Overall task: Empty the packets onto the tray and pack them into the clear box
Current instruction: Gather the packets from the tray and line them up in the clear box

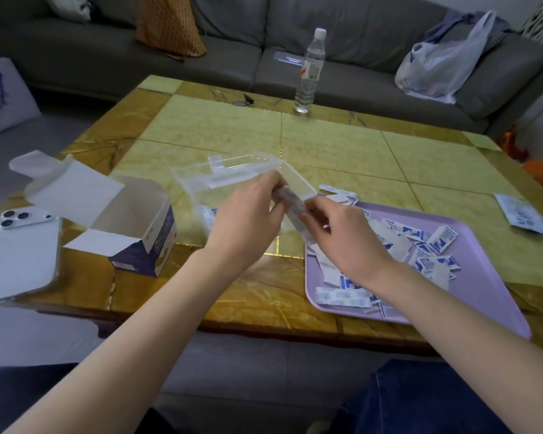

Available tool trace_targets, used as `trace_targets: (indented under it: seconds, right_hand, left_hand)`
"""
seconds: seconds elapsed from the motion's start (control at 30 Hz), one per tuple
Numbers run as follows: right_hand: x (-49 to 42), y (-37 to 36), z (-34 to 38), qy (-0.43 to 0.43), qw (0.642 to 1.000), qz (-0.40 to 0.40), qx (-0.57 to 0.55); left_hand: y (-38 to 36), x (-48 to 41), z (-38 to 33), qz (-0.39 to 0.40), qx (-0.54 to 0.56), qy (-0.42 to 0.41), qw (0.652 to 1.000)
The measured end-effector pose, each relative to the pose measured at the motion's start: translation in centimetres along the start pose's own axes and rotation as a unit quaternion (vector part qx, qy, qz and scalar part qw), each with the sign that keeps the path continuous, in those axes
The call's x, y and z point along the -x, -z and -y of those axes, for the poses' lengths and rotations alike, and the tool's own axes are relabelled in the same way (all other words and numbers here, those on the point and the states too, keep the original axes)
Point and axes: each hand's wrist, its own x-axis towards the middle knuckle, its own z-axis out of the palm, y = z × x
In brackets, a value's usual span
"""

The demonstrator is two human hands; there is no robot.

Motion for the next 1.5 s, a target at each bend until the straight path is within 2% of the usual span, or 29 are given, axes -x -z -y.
trace_targets:
  seconds: [0.17, 0.23, 0.3, 0.37, 0.43, 0.57, 0.77, 0.97, 1.1, 1.33, 1.5]
  right_hand:
    - [-4.1, -0.9, 1.4, 0.014, 0.999, -0.024, -0.019]
    - [-5.7, -1.4, 1.9, -0.009, 0.998, -0.027, -0.048]
    - [-7.2, -2.4, 2.2, -0.037, 0.998, -0.015, -0.058]
    - [-8.4, -3.6, 2.3, -0.063, 0.997, 0.016, -0.039]
    - [-9.3, -4.7, 2.5, -0.091, 0.994, 0.054, -0.026]
    - [-10.6, -6.3, 3.1, -0.142, 0.978, 0.152, -0.021]
    - [-11.8, -8.3, 3.7, -0.195, 0.942, 0.260, 0.089]
    - [-12.3, -9.9, 4.0, -0.225, 0.933, 0.267, 0.092]
    - [-12.6, -10.9, 4.3, -0.220, 0.924, 0.300, 0.092]
    - [-12.4, -10.9, 4.1, -0.199, 0.923, 0.297, 0.143]
    - [-12.8, -10.9, 3.9, -0.231, 0.928, 0.285, 0.062]
  left_hand:
    - [2.0, -0.2, 2.9, -0.065, 0.020, 0.041, 0.997]
    - [2.4, 0.2, 4.4, -0.062, -0.025, 0.065, 0.996]
    - [2.5, 0.8, 6.0, -0.035, -0.116, 0.091, 0.988]
    - [2.4, 1.3, 7.0, -0.002, -0.167, 0.118, 0.979]
    - [2.2, 1.8, 7.2, 0.018, -0.169, 0.137, 0.976]
    - [1.6, 2.6, 7.1, 0.015, -0.139, 0.155, 0.978]
    - [1.2, 3.0, 7.5, 0.019, -0.147, 0.165, 0.975]
    - [1.1, 3.0, 7.4, 0.021, -0.159, 0.164, 0.973]
    - [1.2, 2.9, 7.4, 0.027, -0.154, 0.167, 0.973]
    - [1.3, 2.8, 7.6, 0.035, -0.158, 0.164, 0.973]
    - [1.3, 2.7, 7.6, 0.035, -0.157, 0.161, 0.974]
